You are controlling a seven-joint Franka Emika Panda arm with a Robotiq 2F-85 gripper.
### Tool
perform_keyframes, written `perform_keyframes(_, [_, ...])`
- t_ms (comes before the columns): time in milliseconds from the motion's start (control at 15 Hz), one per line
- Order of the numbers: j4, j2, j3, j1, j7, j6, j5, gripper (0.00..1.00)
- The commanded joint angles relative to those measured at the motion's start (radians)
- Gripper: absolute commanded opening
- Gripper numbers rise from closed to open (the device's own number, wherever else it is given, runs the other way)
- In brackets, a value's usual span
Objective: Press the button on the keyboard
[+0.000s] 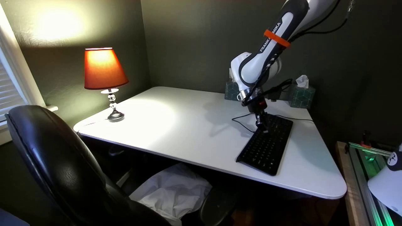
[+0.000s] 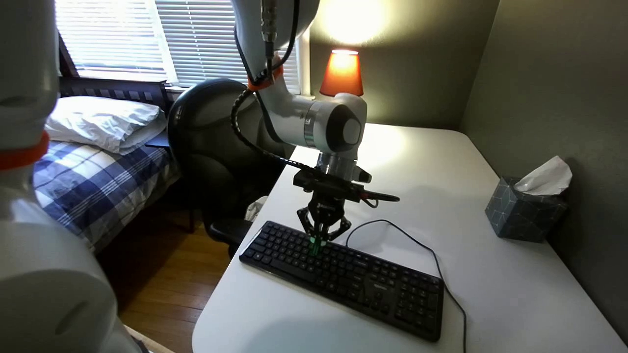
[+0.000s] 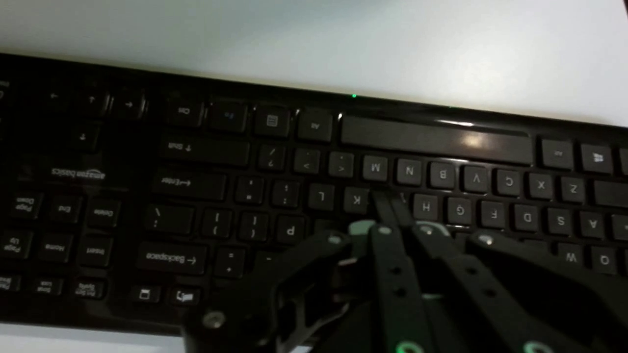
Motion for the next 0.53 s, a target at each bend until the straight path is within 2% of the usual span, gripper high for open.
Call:
perform_keyframes(0, [0.018,0.030,0.007,-0.013,0.018,0.020,0.017,0.00])
perform_keyframes(467, [0.045,0.059,0.013,-0.024,0.014,0.018,0.044,0.00])
